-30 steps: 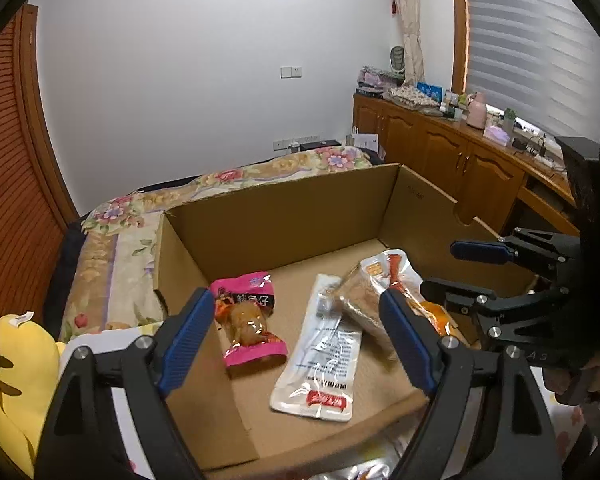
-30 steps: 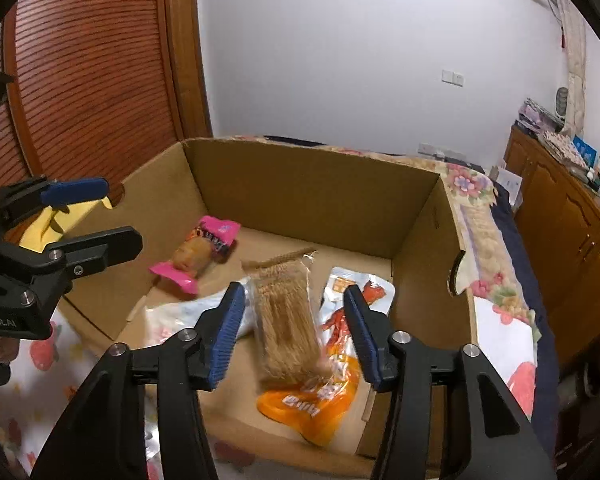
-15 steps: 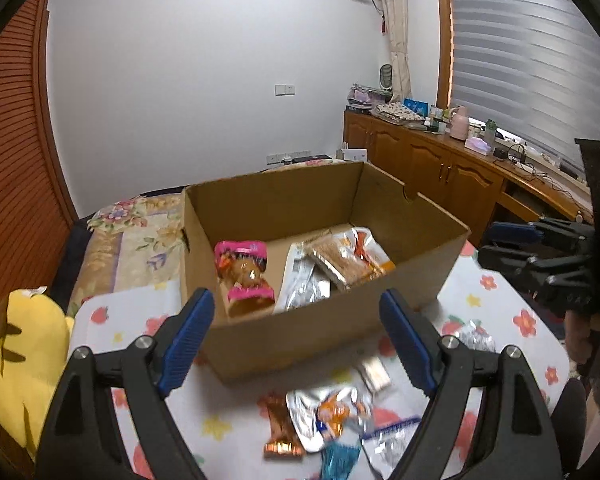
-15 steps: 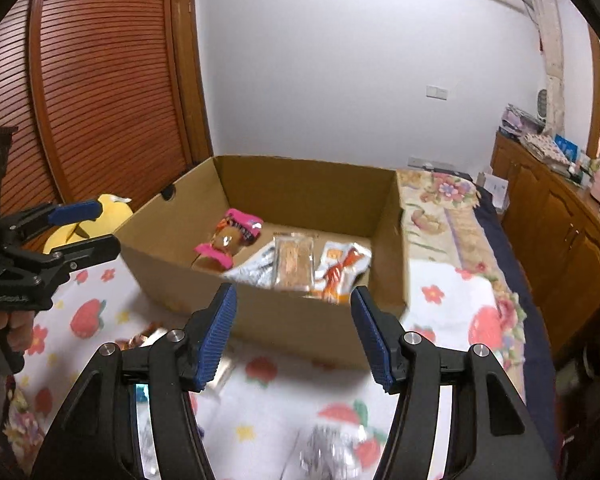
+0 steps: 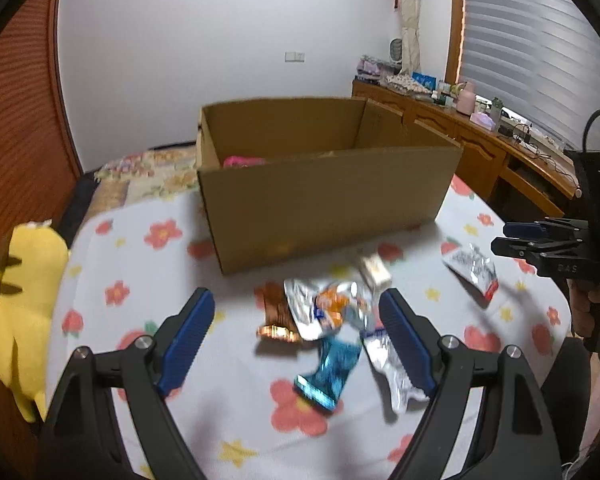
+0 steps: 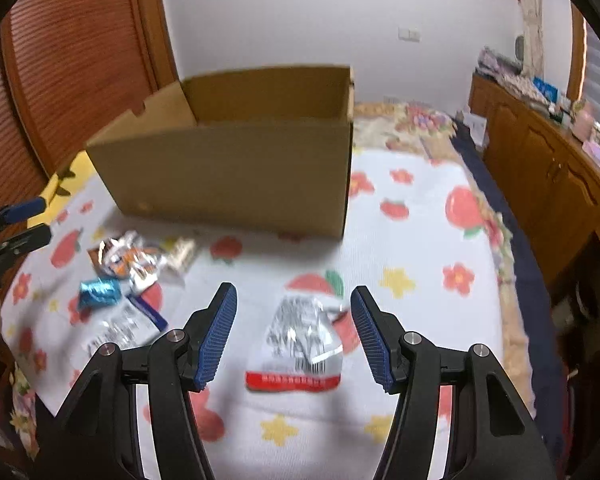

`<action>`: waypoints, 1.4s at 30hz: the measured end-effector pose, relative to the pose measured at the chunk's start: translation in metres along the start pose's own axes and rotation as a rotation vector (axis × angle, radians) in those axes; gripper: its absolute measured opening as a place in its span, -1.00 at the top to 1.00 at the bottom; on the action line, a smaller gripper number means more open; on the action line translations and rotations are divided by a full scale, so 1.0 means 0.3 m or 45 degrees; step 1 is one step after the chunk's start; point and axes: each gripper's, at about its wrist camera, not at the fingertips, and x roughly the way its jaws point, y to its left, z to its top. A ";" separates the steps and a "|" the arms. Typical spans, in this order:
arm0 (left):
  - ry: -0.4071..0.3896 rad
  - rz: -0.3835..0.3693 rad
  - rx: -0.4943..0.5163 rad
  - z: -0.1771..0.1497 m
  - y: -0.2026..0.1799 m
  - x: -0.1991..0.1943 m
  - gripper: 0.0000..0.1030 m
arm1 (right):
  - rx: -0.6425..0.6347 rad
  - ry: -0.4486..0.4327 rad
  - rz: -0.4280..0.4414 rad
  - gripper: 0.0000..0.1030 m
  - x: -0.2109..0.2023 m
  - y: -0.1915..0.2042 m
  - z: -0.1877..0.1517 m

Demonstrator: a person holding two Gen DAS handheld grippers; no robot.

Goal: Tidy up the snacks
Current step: 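Move the right tool back to the table over the silver sachet with red band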

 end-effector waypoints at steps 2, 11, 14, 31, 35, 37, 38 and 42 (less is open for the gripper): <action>0.019 0.001 0.000 -0.032 -0.002 0.001 -0.65 | -0.003 0.034 -0.007 -0.18 0.030 0.003 -0.023; 0.060 -0.035 -0.025 -0.117 -0.016 0.004 -0.65 | 0.036 0.101 -0.049 -0.18 0.127 -0.024 -0.077; 0.067 -0.043 -0.023 -0.126 -0.024 0.012 -0.65 | 0.071 0.111 -0.020 -0.18 0.145 -0.040 -0.079; 0.120 -0.048 0.050 -0.153 -0.057 0.091 -0.65 | 0.038 0.070 -0.007 -0.16 0.176 -0.015 -0.097; 0.157 -0.053 0.113 -0.141 -0.078 0.120 -0.65 | -0.004 0.071 -0.046 -0.16 0.179 0.005 -0.105; 0.188 -0.061 0.138 -0.133 -0.082 0.138 -0.60 | -0.015 0.072 -0.055 -0.16 0.181 0.009 -0.107; 0.202 -0.062 0.149 -0.131 -0.083 0.145 -0.57 | -0.019 0.072 -0.060 -0.16 0.182 0.011 -0.108; 0.244 -0.079 0.187 -0.123 -0.082 0.165 -0.25 | -0.024 0.074 -0.066 -0.16 0.185 0.013 -0.108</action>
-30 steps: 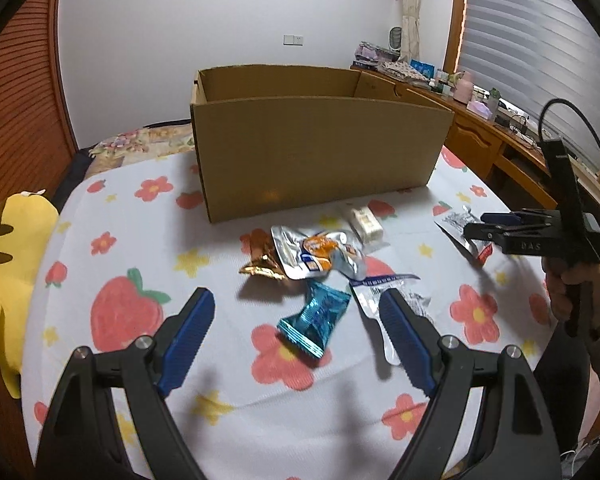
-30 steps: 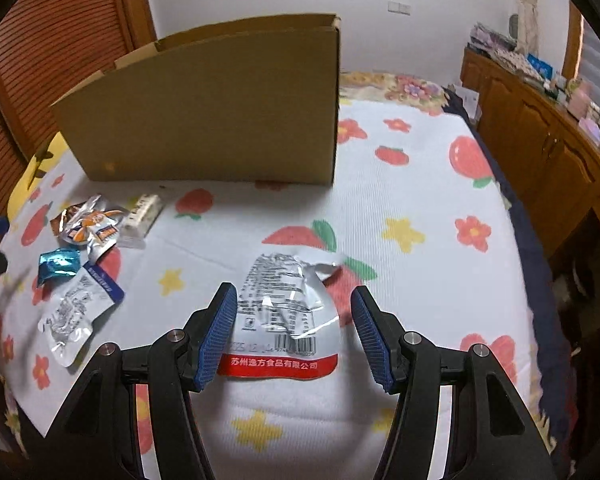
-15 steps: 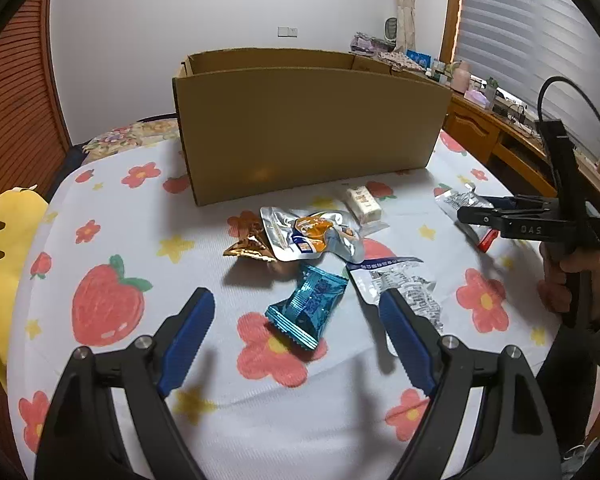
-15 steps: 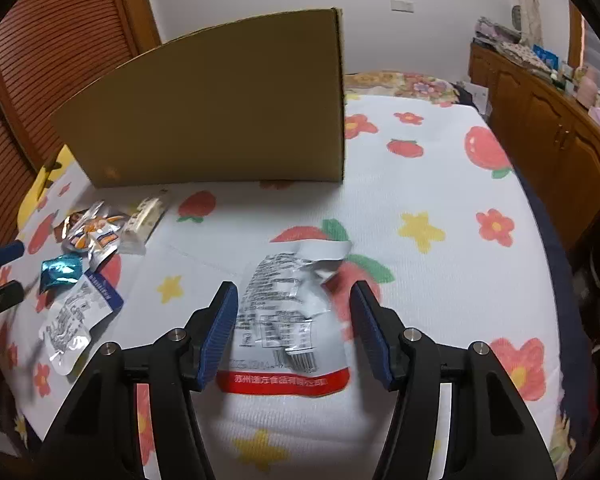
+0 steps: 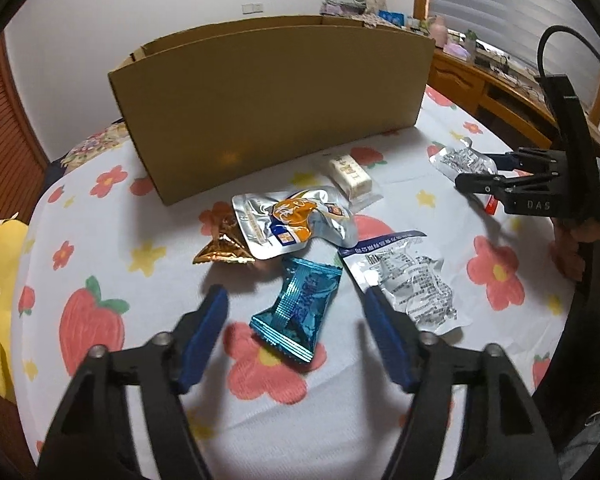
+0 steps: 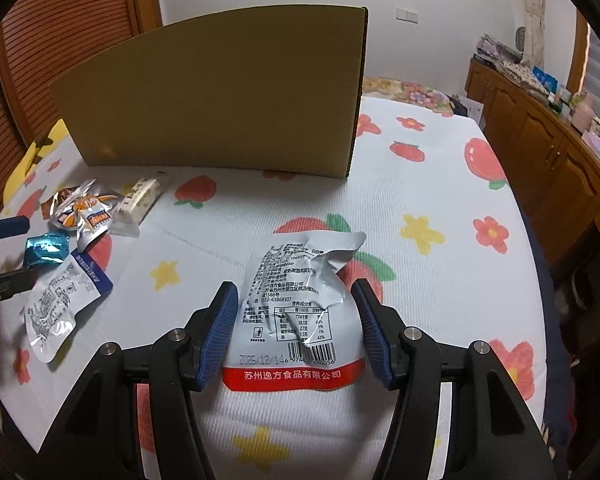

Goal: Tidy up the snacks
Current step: 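Move the right tool back to the table over the silver sachet with red band, then grasp the silver red-band sachet with the right tool while the left tool grasps the blue candy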

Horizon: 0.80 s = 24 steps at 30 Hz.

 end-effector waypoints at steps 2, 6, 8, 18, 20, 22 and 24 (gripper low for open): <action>0.024 -0.014 0.008 0.005 0.003 0.011 -0.14 | 0.000 -0.001 0.001 -0.16 0.000 0.001 0.001; 0.056 -0.037 -0.004 0.012 0.012 0.029 -0.05 | 0.000 0.000 0.001 -0.16 0.000 0.001 0.001; 0.057 -0.023 0.005 0.017 0.014 0.036 -0.04 | 0.000 0.000 0.001 -0.16 0.000 0.001 0.000; 0.096 -0.013 -0.018 0.024 0.026 0.059 0.49 | 0.000 -0.001 0.001 -0.16 -0.001 0.001 0.001; 0.095 -0.012 -0.019 0.018 0.023 0.052 0.51 | 0.001 -0.001 0.001 -0.16 0.001 0.001 0.002; 0.090 -0.010 -0.020 0.007 0.017 0.042 0.54 | 0.000 -0.001 0.001 -0.16 -0.001 0.000 0.001; 0.084 -0.007 -0.019 -0.006 0.011 0.029 0.55 | 0.001 -0.001 0.001 -0.16 0.000 0.000 0.002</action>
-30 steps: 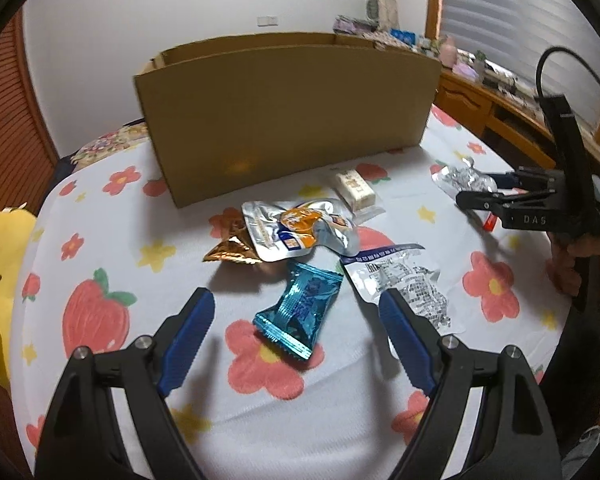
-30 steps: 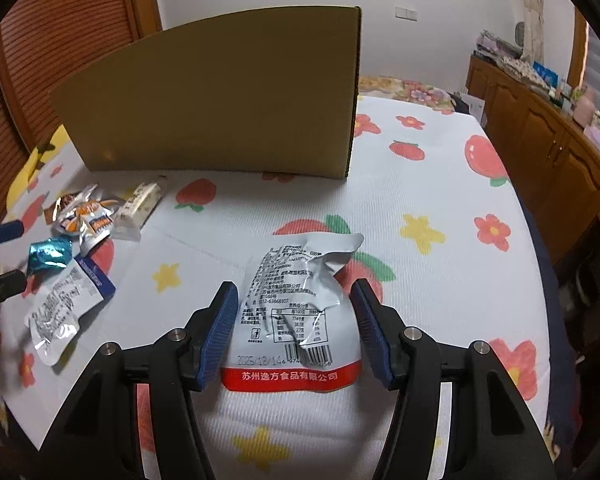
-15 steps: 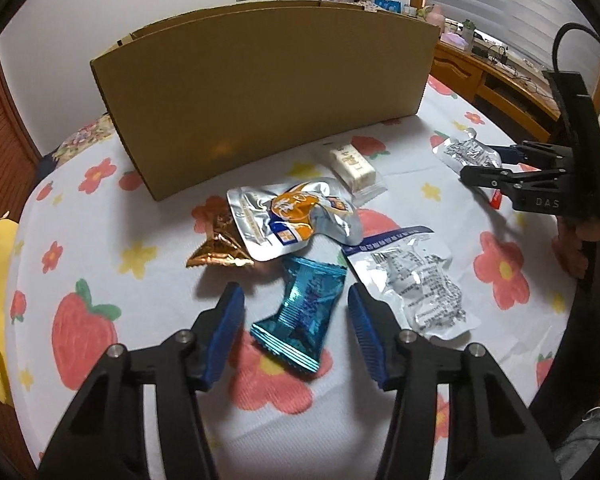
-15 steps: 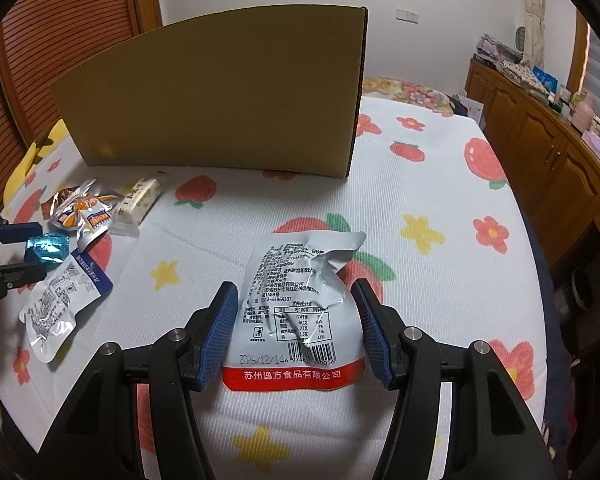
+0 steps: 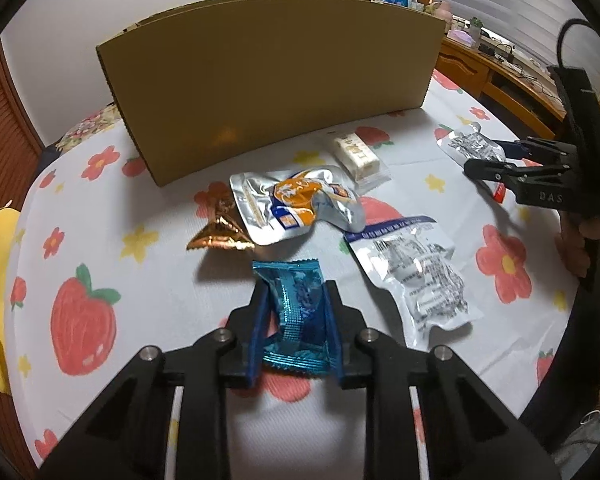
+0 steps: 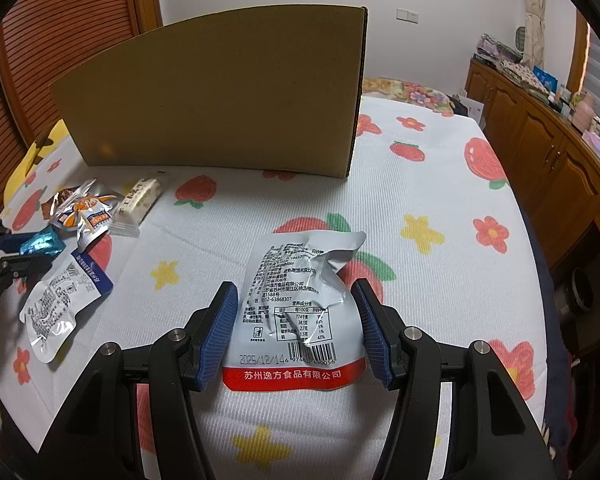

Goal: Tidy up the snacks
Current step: 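Grasp the silver red-band sachet with the right tool while the left tool grasps the blue candy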

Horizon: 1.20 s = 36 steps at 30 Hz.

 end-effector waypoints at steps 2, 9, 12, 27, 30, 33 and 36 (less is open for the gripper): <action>-0.012 -0.007 -0.009 -0.007 -0.002 -0.017 0.55 | 0.000 0.000 0.000 -0.16 0.000 0.000 0.000; -0.105 -0.026 -0.046 -0.004 -0.005 -0.110 0.55 | 0.000 0.000 0.000 -0.16 -0.001 0.000 -0.001; -0.153 -0.023 -0.055 0.006 -0.010 -0.154 0.55 | -0.002 0.000 -0.003 -0.16 0.000 0.001 0.000; -0.305 -0.048 -0.056 0.015 -0.041 -0.315 0.55 | -0.022 0.037 -0.024 -0.09 0.000 0.010 0.012; -0.316 -0.048 -0.056 0.008 -0.040 -0.326 0.55 | -0.009 0.052 -0.029 -0.03 -0.004 0.013 0.013; -0.316 -0.050 -0.065 0.003 -0.037 -0.323 0.55 | -0.010 0.054 -0.032 0.00 -0.016 0.021 0.004; -0.311 -0.051 -0.070 0.000 -0.039 -0.319 0.55 | -0.003 0.053 -0.022 0.00 -0.028 0.026 -0.008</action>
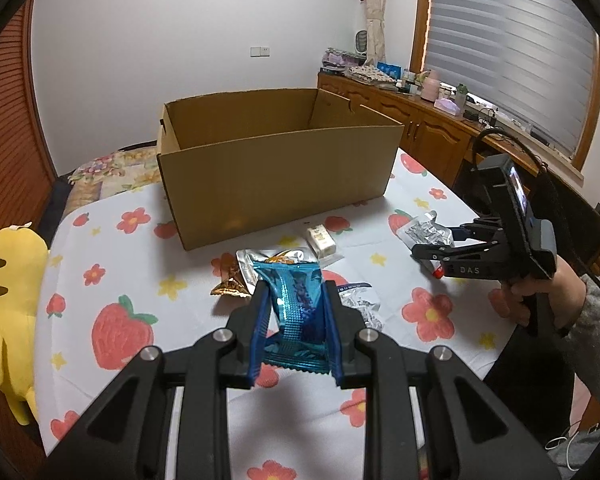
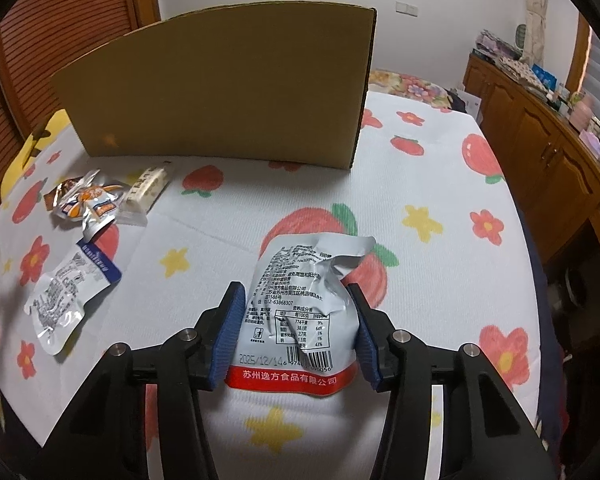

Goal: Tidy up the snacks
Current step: 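Grasp the silver red-band sachet with the right tool while the left tool grasps the blue candy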

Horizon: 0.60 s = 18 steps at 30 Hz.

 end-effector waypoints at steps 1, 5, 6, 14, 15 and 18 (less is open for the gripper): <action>0.002 -0.001 0.002 -0.001 -0.002 0.002 0.55 | 0.007 0.000 0.005 0.00 -0.004 -0.001 -0.003; 0.005 -0.003 0.005 0.002 -0.011 0.011 0.55 | 0.028 -0.015 0.035 0.07 -0.027 -0.002 -0.013; 0.005 -0.003 0.007 0.002 -0.015 0.012 0.55 | 0.029 -0.022 0.039 0.22 -0.037 -0.001 -0.013; 0.012 -0.010 0.027 0.005 -0.040 0.030 0.55 | 0.000 -0.028 0.069 0.43 -0.069 0.011 -0.001; 0.012 -0.009 0.029 0.005 -0.041 0.031 0.55 | -0.003 -0.031 0.067 0.43 -0.071 0.013 -0.002; 0.014 -0.007 0.027 0.004 -0.039 0.033 0.55 | -0.004 -0.054 0.063 0.44 -0.086 0.017 -0.001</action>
